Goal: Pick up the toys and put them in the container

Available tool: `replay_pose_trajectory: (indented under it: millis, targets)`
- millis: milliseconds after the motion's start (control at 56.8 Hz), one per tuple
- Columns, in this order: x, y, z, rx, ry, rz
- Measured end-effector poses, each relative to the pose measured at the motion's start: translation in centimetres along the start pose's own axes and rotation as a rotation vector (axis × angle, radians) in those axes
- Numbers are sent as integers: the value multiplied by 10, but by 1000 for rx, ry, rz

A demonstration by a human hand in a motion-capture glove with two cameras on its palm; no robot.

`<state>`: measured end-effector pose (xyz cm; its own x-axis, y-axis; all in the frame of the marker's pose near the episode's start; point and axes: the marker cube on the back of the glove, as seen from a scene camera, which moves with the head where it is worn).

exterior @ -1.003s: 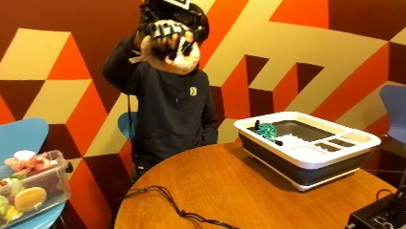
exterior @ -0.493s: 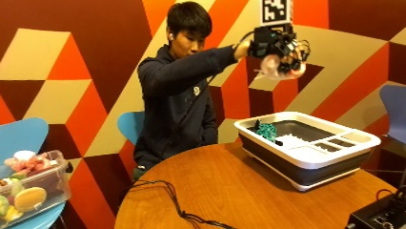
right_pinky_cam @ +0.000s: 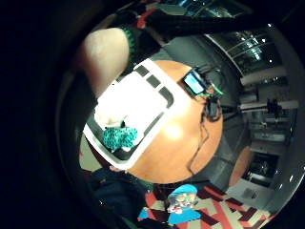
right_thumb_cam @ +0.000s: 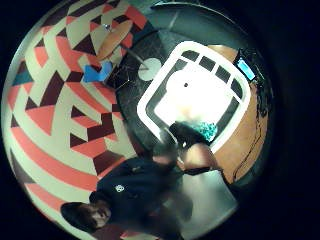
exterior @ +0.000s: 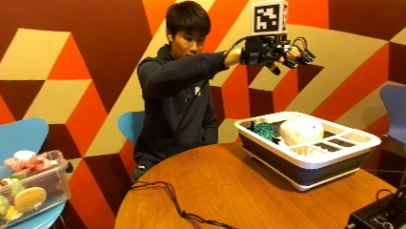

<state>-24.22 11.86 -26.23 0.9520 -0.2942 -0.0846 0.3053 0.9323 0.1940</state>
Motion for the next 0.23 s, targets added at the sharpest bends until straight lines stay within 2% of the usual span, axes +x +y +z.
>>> replay_pose_trajectory:
  millis: [229]
  targets:
    - [64, 61, -7, 27, 46, 51]
